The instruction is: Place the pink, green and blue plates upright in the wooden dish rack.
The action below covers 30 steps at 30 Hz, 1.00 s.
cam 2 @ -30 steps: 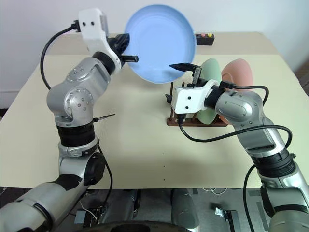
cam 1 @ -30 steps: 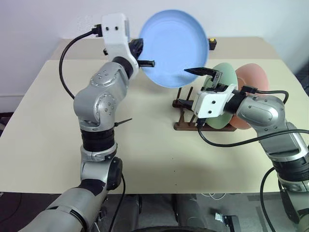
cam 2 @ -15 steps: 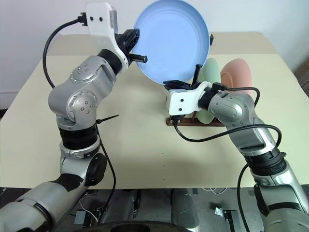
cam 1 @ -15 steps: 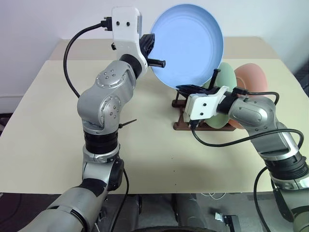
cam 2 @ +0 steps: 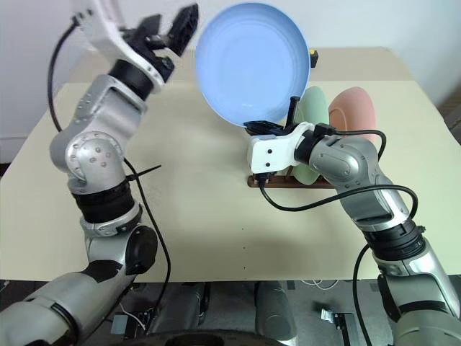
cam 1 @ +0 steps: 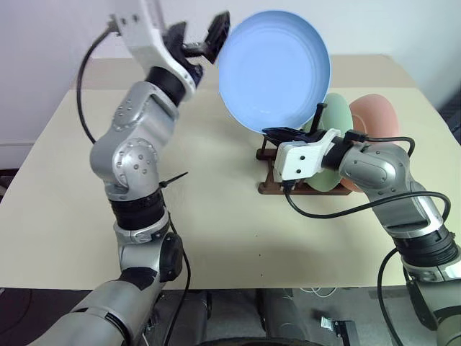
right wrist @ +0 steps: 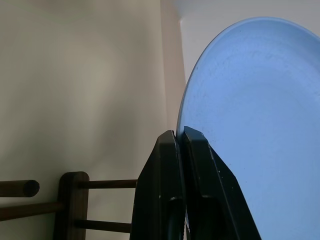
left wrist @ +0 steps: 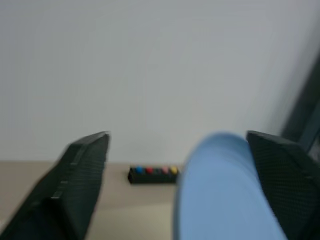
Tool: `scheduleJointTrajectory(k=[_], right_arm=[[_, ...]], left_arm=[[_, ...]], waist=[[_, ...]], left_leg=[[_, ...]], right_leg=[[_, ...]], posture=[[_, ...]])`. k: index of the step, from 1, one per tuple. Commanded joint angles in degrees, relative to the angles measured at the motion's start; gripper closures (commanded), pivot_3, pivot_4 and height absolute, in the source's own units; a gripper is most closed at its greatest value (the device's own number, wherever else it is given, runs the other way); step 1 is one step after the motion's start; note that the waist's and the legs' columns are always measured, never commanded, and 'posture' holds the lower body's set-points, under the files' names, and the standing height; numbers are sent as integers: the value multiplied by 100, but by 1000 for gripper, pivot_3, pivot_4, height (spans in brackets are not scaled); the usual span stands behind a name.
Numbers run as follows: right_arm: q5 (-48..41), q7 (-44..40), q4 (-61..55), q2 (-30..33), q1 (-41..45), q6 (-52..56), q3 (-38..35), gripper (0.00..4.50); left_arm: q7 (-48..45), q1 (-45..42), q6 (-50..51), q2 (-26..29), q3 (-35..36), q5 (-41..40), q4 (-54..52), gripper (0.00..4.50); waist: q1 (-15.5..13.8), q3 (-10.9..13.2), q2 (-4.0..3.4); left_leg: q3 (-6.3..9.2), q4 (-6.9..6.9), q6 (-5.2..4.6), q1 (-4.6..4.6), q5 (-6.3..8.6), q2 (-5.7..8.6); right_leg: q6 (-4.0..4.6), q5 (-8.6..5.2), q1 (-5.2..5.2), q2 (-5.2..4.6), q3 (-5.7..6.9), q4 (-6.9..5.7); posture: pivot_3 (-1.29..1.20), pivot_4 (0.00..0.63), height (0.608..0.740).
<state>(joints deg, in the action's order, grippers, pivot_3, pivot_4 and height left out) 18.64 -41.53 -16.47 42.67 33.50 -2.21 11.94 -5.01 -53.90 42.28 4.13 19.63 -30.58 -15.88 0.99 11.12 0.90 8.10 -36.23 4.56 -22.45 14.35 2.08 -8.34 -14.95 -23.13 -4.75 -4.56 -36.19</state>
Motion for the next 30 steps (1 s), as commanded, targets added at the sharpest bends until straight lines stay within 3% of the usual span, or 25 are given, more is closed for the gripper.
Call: scheduleJointTrajectory(k=[1, 7, 10, 14, 21, 30], right_arm=[[71, 110, -39, 33, 131, -215, -188, 4500], [135, 384, 186, 1, 364, -709, -312, 4500], [-460, 380, 177, -263, 516, -632, -526, 4500], [-1825, 121, -289, -802, 583, 231, -856, 4500], [-4252, 154, -1302, -1411, 479, 2071, -1408, 4500], [-7267, 1079, -1635, -1698, -177, 4124, -2290, 4500]], left_arm=[[-88, -18, -423, 324, 499, -349, 115, 47], [-798, 830, -1151, 1588, 399, 263, 995, 47], [-1539, 1726, -1387, 2140, -317, 751, 1195, 47], [-2434, 2817, -1810, 2767, -1591, 1514, 854, 47], [-3103, 3325, -2024, 2645, -2065, 1357, 437, 47], [-4302, 3777, -2465, 2710, -2413, 1044, 16, 47]], waist=[[0, 0, 0], [20, -2, -3], [23, -2, -3], [-9, -1, -3], [-2, -2, -4], [3, -4, -7]], left_leg=[[0, 0, 0, 0, 0, 0], [-2, 3, 0, 4, 0, 0], [-2, 6, 0, 3, 0, 0], [0, 8, 0, 2, 0, -2], [5, 8, -1, 3, 0, -5], [4, 8, -2, 4, 0, -6]], right_leg=[[0, 0, 0, 0, 0, 0], [1, 0, -2, 1, -1, -2], [1, 1, -2, 1, -2, -2], [3, 2, -2, 1, -2, -2], [10, 5, -3, 1, 1, -6], [14, 7, -3, 2, 0, -9]], posture=[[0, 150, 740], [0, 150, 740], [0, 150, 740], [0, 150, 740], [0, 150, 740], [0, 150, 740]])
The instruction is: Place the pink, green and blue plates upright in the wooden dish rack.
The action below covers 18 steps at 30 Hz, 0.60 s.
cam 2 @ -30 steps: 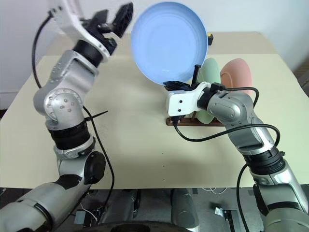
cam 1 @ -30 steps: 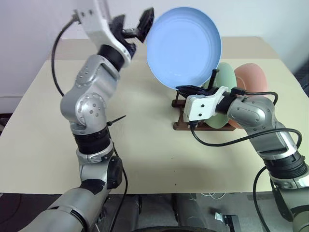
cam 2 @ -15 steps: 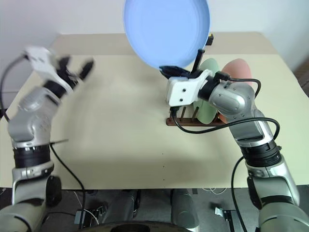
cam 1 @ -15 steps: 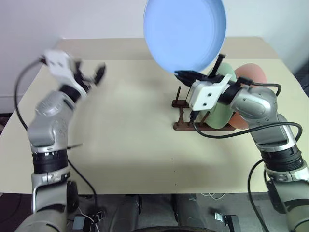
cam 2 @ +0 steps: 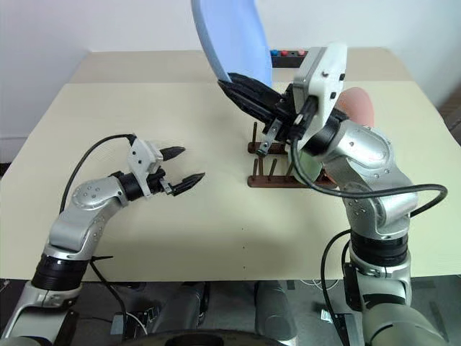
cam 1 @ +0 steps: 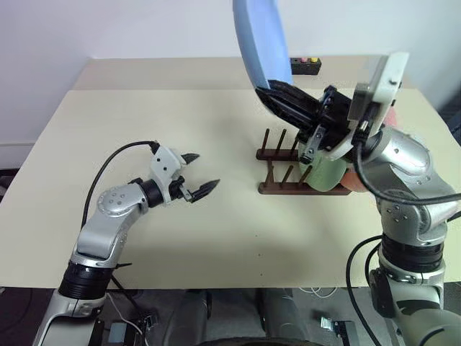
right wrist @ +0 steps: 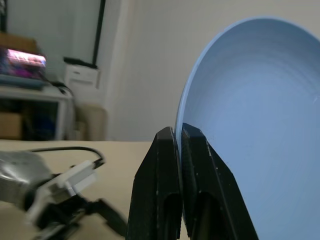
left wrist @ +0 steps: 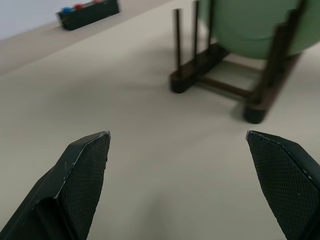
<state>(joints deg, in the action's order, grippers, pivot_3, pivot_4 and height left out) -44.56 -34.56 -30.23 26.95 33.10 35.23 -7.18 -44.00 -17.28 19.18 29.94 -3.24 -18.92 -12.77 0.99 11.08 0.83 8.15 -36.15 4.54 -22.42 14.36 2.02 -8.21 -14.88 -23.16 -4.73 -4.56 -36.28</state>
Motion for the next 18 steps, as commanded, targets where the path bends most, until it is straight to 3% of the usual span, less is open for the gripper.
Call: scheduleJointTrajectory(k=[1, 7, 18], right_arm=[[-1334, 573, -262, -169, -214, 526, -487, 4500], [-2574, 1438, -245, -150, -419, 785, -841, 4500], [-3006, 1974, -242, -111, -815, 642, -823, 4500]], left_arm=[[-539, 154, -168, 175, -192, -128, -330, 47], [-808, 172, -254, 175, -349, -83, -408, 47], [-761, 184, -249, 86, -442, -20, -476, 47]], waist=[[6, 1, -1], [6, 1, -3], [8, 1, -3]], left_leg=[[-1, 1, 0, 0, 0, 0], [-2, 2, -1, 0, 0, -1], [-2, 2, -1, 0, 1, -1]], right_leg=[[0, 0, 0, 0, 0, 0], [0, 0, -1, 1, 0, 1], [-1, -1, -2, 2, -1, 1]], posture=[[0, 150, 740], [0, 150, 740], [0, 150, 740]])
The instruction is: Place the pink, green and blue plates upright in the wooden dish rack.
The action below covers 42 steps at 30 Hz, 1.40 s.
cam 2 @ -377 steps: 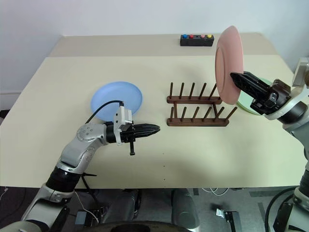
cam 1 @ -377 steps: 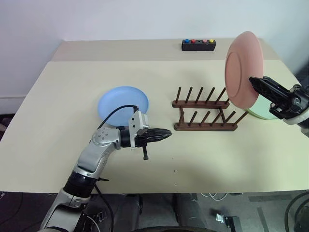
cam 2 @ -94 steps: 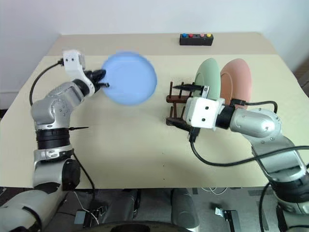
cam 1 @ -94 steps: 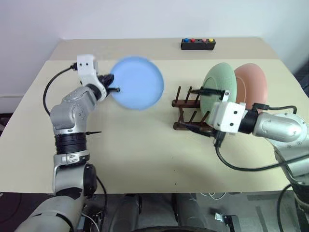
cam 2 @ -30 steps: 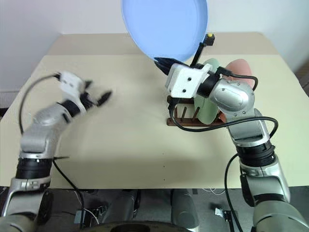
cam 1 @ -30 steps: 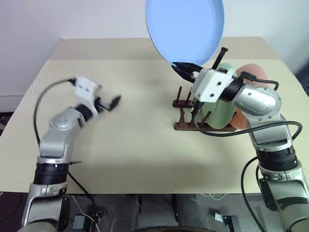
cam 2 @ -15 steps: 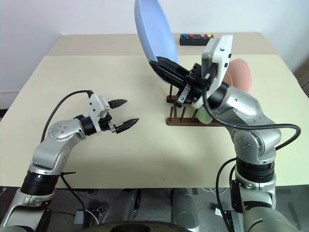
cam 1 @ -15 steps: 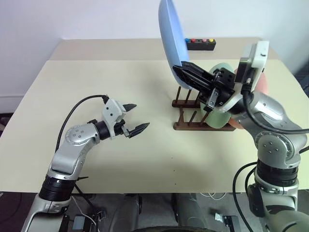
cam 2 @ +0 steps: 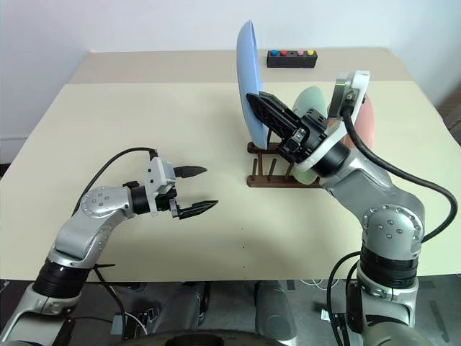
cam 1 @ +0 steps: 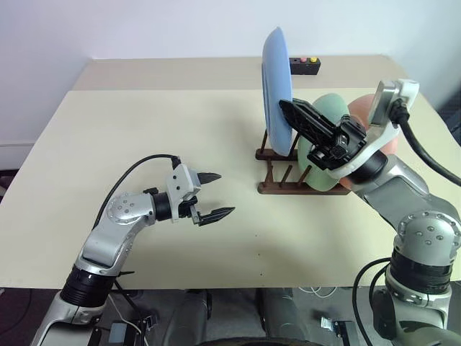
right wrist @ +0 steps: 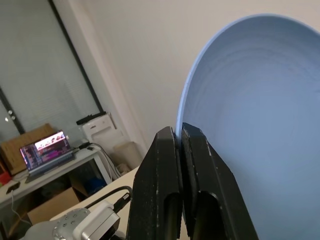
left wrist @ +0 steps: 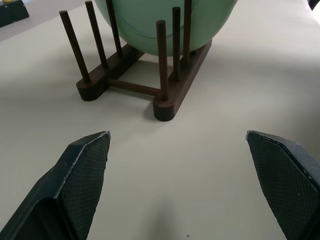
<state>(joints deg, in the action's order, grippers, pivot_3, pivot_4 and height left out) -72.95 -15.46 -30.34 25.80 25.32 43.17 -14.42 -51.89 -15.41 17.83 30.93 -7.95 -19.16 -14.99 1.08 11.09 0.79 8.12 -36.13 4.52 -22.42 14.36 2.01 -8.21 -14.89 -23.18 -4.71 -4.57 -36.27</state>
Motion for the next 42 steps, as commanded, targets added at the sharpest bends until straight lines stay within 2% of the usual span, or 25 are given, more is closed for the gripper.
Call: scheduleJointTrajectory(k=[1, 39, 42], right_arm=[[-165, 84, -208, -3, -55, -169, -89, 4500], [-224, 30, 190, 62, -810, -126, -27, 4500], [-236, 13, 180, 72, -826, -130, -32, 3612]], left_arm=[[30, -8, -116, -12, 32, 3, -250, 47], [93, -41, -168, -14, 24, 80, -220, 47], [96, -42, -164, -20, 23, 83, -221, 0]], waist=[[-2, 0, 0], [-4, 0, 0], [-4, 0, 0]], left_leg=[[0, 0, 0, 0, 0, 0], [0, -1, 0, 0, 0, 0], [0, 0, 0, 0, 0, 0]], right_leg=[[0, 0, 0, 0, 0, 0], [0, 0, 1, 0, 0, 1], [0, 0, 1, 0, 0, 1]], posture=[[0, 150, 740], [0, 150, 740], [0, 150, 740]])
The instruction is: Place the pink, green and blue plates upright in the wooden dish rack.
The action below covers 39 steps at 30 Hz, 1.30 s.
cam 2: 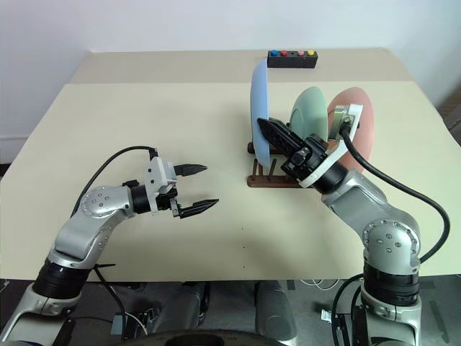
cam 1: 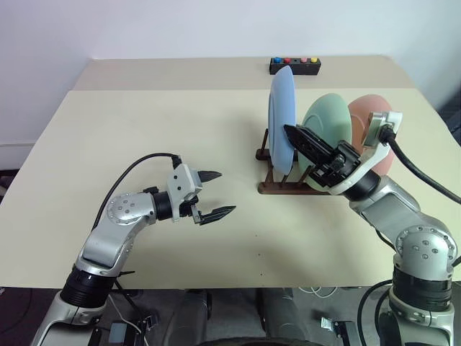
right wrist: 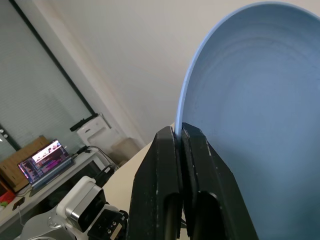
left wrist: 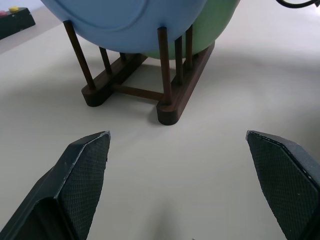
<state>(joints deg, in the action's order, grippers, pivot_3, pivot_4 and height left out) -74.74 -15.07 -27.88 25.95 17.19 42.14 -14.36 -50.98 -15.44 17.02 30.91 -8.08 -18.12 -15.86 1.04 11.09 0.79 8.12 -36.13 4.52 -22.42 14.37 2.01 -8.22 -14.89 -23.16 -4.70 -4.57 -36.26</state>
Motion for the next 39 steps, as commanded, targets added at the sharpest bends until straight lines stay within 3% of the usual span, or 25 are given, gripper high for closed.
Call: scheduleJointTrajectory(k=[1, 5, 19, 25, 39], right_arm=[[-58, -23, -71, 63, -17, -30, -45, 3230], [-87, -11, -130, 87, -46, -51, -85, 1257], [158, 43, -480, 499, -30, -148, -196, 1257], [783, -131, -803, 1135, -61, -187, -251, 1257], [764, -883, -926, 2236, -182, -286, -1396, 1257]], left_arm=[[8, -37, -79, -19, 34, -22, -143, 0], [12, -36, -79, -25, 37, -25, -136, 0], [23, -45, -39, -49, 31, -43, -127, 0], [11, -51, -36, -63, 27, -48, -124, 0], [2, -156, -159, -112, 57, 22, 76, 0]], waist=[[0, 0, 0], [1, 0, 0], [-4, 0, 0], [-11, 0, 0], [-26, 0, 0]], left_leg=[[0, 0, 0, 0, 0, 0], [0, 0, 0, 0, 0, 0], [-1, 0, 0, -1, 0, 0], [0, 0, 0, -1, 0, 0], [-2, -1, -1, -2, 0, 0]], right_leg=[[0, 0, 0, 0, 0, 0], [0, 0, -1, 0, 0, 0], [0, 0, 0, 0, 0, 1], [0, -1, 0, 0, 0, 2], [-1, -1, 3, 0, 0, 6]], posture=[[0, 150, 740], [0, 150, 740], [0, 150, 740], [0, 150, 740], [0, 150, 740]])
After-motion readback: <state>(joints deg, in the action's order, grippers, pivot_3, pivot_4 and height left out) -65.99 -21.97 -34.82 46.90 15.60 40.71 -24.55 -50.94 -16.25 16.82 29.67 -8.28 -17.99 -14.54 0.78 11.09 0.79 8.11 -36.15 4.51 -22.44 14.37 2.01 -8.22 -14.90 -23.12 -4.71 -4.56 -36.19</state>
